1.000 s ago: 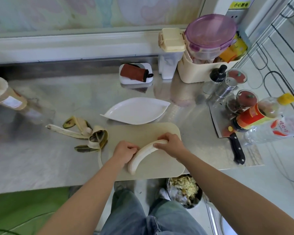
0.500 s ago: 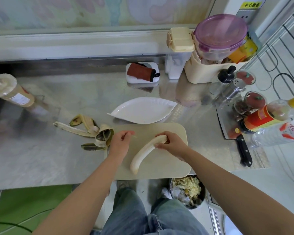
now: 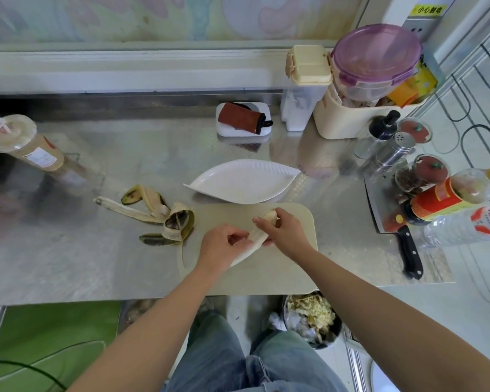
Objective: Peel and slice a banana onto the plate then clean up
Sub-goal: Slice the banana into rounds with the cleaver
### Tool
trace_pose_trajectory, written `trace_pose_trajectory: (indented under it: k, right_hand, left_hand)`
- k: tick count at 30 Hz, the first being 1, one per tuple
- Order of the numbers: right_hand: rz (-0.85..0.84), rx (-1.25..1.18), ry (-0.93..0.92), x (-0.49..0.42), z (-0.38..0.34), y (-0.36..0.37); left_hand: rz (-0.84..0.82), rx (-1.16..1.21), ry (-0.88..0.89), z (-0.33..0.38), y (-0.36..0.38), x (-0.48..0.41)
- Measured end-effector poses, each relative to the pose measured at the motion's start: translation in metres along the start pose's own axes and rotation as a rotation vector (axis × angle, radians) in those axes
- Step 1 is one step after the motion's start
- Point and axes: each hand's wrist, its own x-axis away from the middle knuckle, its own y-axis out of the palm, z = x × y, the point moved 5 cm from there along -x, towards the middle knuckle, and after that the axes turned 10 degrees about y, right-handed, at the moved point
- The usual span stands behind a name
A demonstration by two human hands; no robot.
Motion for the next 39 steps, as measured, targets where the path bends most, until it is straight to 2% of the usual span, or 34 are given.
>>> trace_pose_trajectory:
  k: [9,13,15,18,24,31,35,37,39]
  right_hand:
    - [-0.022,0.060,0.034,-0.001,-0.003,-0.006]
    - [0.005,-0.011,0.136,-0.004,0.004,-0.007]
    - [0.020,-0.078,0.202,-0.006,0.008,-0.008]
    - [0.026,-0.122,0.275,-0.005,0.009,-0.004]
    - [0.040,-0.170,0.388,-0.003,0.009,-0.002]
    - [-0.024,-0.287,0.416,-0.006,0.015,0.001]
    - [-0.066,-0.322,0.348,-0.006,0.014,0.004]
    - [-0.123,-0.301,0.297,-0.005,0.012,0.007]
    - [-0.158,-0.290,0.238,-0.005,0.011,0.009]
  left_hand:
    - [0.031,-0.013,0.170,0.012,-0.003,-0.003]
    - [0.123,0.077,0.132,0.006,-0.008,-0.005]
    - [0.102,0.112,0.128,0.006,-0.008,-0.004]
    - [-0.003,-0.003,0.183,0.013,0.000,0.000]
    - [0.088,-0.298,0.452,0.026,0.006,-0.001]
    - [0.153,-0.353,0.648,0.031,0.003,0.005]
    - [0.152,-0.238,0.563,0.027,-0.002,0.003]
    - [0.156,-0.134,0.430,0.023,-0.004,0.000]
    - [0.254,0.054,0.269,0.020,-0.012,-0.002]
